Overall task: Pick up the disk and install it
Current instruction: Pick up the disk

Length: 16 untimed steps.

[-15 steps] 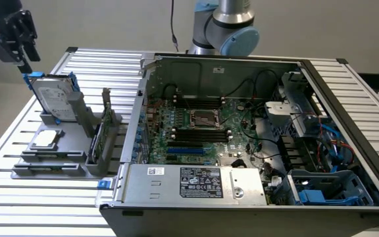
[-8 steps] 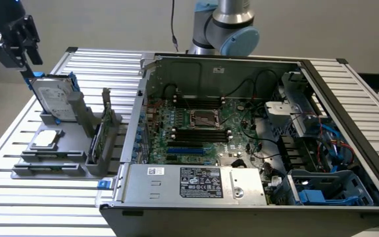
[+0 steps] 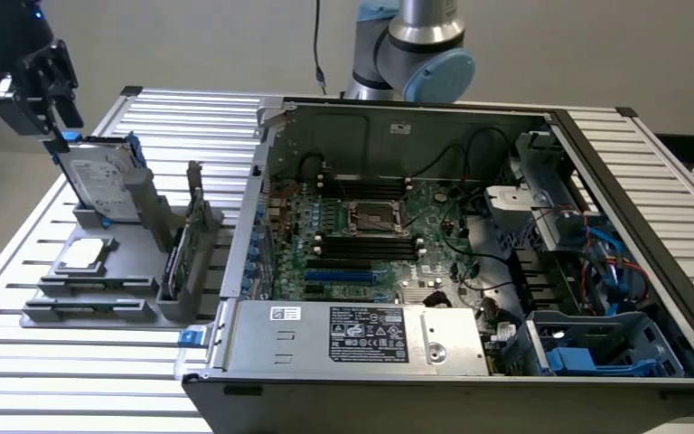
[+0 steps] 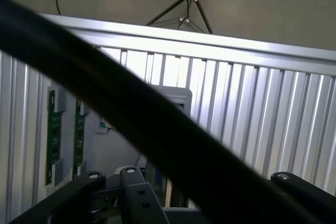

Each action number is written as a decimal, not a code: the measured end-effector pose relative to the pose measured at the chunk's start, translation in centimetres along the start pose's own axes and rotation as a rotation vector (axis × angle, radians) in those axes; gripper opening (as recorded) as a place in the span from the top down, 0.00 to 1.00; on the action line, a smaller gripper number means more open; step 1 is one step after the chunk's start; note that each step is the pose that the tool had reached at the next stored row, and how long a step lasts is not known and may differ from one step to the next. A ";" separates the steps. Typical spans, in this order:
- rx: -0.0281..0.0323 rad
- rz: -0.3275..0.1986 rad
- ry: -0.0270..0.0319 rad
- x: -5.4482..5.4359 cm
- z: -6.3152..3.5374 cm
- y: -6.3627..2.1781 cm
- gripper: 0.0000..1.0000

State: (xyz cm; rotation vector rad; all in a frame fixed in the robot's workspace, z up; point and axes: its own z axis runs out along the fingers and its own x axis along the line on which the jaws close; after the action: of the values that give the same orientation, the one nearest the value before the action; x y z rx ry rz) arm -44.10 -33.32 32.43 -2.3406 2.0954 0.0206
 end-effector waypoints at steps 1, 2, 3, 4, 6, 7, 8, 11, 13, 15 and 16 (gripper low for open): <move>0.0001 0.000 0.0000 0.0 0.18 0.00 0.40; 0.0001 0.000 0.0000 0.0 0.36 -0.01 0.40; 0.0001 0.001 0.0000 0.0 0.54 -0.01 0.40; -0.0001 0.001 0.0000 0.0 0.71 -0.01 0.40; -0.0013 0.006 -0.0002 0.0 1.02 0.00 0.40; -0.0025 0.010 -0.0004 0.0 1.14 0.00 0.40; -0.0037 0.016 -0.0006 0.0 1.23 0.00 0.40; -0.0069 0.036 -0.0012 0.0 1.49 0.01 0.40; -0.0074 0.044 -0.0013 0.0 1.71 0.01 0.40; -0.0073 0.047 -0.0014 0.0 1.91 0.01 0.40; -0.0075 0.047 -0.0016 0.0 1.97 0.02 0.40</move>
State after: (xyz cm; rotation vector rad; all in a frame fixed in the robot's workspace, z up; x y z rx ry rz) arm -44.14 -33.32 30.46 -2.2942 2.1530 0.0303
